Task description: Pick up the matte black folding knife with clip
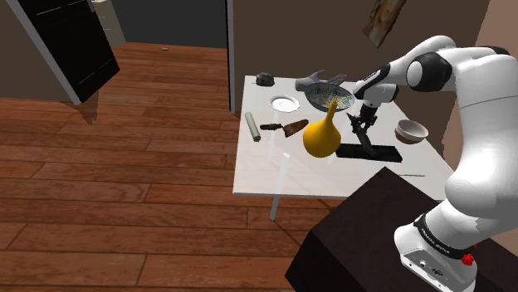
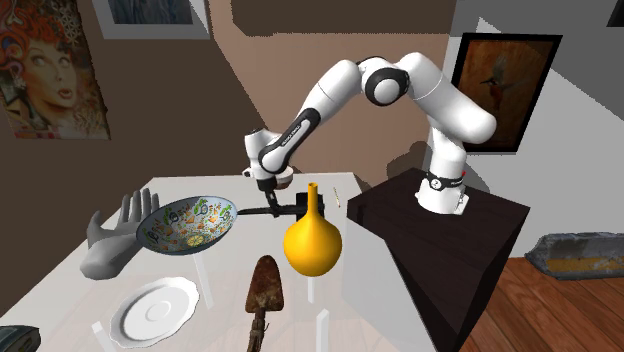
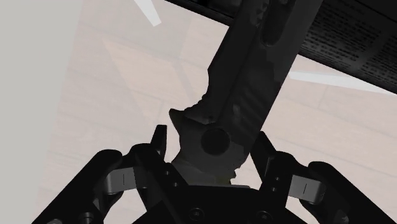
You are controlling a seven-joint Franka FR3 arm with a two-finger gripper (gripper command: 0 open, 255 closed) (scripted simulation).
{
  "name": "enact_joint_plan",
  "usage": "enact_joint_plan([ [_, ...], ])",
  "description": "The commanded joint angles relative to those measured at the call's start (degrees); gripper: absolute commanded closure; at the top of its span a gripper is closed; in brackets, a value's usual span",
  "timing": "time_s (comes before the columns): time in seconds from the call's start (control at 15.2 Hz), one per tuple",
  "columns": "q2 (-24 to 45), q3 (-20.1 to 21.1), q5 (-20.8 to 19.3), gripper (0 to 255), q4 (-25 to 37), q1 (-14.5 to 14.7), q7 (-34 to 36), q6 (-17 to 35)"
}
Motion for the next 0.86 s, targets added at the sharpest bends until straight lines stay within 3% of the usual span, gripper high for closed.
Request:
enact_joint_plan([
  [0.0, -1.33, -0.29, -0.24, 255, -0.58, 0.13, 0.00, -0.76],
  [0.79, -7.24, -1.59, -1.54, 255, -2.33, 1.10, 0.59, -4.91],
])
